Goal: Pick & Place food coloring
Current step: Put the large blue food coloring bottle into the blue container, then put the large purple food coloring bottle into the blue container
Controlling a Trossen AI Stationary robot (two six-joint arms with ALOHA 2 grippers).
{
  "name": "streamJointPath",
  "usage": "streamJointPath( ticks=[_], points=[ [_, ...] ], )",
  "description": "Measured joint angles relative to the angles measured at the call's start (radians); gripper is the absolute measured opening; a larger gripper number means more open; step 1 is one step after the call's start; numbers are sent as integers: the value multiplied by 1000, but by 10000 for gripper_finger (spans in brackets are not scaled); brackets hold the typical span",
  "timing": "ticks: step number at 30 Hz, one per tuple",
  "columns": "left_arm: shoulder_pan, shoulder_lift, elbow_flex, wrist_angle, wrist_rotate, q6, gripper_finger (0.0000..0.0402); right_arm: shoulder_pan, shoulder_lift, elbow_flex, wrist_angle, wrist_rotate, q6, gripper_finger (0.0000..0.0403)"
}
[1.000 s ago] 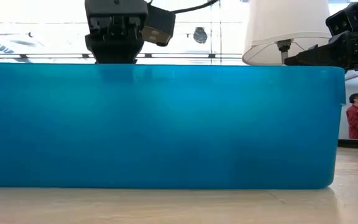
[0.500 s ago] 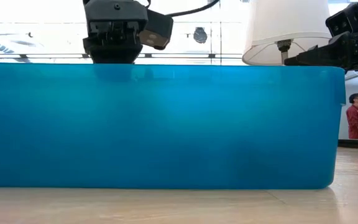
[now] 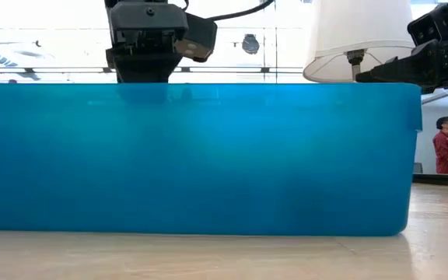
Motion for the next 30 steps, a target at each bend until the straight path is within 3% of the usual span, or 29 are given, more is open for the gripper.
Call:
streamJointPath(
  ticks=[6,12,21,30],
  points=[
    [7,-28,60,-13,35,53,249,0,0,0,0,0,0,161],
    [27,-100,145,-141,35,56,250,0,0,0,0,0,0,160],
    [-79,-202,64,-522,23,-364,250,0,0,0,0,0,0,161],
    [-198,-333,-131,-481,-7,-575,250,0,0,0,0,0,0,161]
  ],
)
